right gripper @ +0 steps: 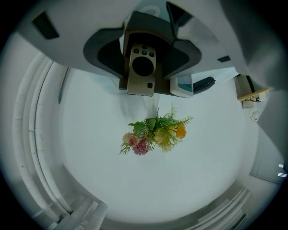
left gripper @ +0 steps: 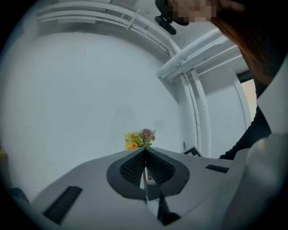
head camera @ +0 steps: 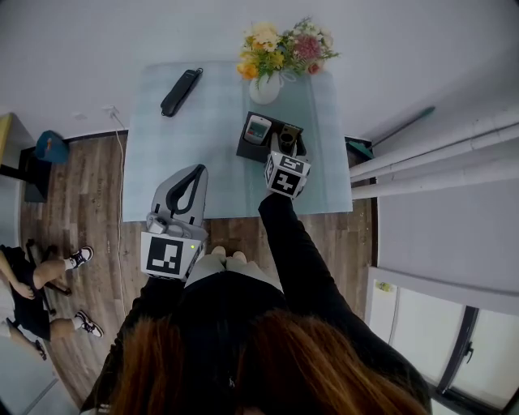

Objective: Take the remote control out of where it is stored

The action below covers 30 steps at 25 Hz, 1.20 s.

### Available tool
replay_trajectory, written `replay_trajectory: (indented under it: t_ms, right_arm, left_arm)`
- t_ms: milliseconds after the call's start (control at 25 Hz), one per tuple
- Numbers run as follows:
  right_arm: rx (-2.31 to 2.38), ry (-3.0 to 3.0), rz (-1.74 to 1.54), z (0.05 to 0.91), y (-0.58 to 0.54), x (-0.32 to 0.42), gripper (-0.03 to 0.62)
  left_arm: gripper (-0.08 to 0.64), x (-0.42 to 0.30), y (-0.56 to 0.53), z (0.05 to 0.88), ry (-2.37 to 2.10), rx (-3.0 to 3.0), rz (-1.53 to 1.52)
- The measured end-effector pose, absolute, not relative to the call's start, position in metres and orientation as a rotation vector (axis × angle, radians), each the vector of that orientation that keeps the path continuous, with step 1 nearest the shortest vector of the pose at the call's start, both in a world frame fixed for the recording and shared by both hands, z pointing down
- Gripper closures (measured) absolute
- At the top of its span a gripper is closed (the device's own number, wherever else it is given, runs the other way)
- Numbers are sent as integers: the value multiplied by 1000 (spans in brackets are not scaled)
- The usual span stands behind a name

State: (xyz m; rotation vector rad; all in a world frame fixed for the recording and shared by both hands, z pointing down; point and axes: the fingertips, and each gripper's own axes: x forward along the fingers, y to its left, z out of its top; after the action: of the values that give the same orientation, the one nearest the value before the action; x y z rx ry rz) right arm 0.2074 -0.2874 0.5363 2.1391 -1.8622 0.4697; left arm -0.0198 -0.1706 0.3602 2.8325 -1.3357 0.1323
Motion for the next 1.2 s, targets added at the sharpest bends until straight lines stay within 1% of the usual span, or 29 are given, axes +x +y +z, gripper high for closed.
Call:
replay_trajectory:
  t_ms: [320, 440, 480, 680, 1040, 1200]
  right_arm:
    - [2195, -1811, 471, 542, -288, 215, 345]
    - [2186, -1812, 457, 542, -287, 216, 365]
    - [2183, -1816, 456, 541, -287, 215, 388]
    - [2158, -1851, 463, 540, -288, 209, 400]
    - [2108, -1942, 363, 521, -288, 203, 402]
    - [2095, -2000, 309, 500, -286, 201, 403]
  left_arm:
    - [555, -25, -172, 366, -1356, 2824, 167]
    - [555, -22, -173, 367, -1351, 2829, 168]
    - [555, -22, -173, 367, -1350, 2829, 168]
    - [555, -22, -173, 367, -1353, 2822, 175]
    - [555, -24, -176, 371, -1365, 2781, 258]
    - [555, -20, -176, 368, -1366, 2806, 189]
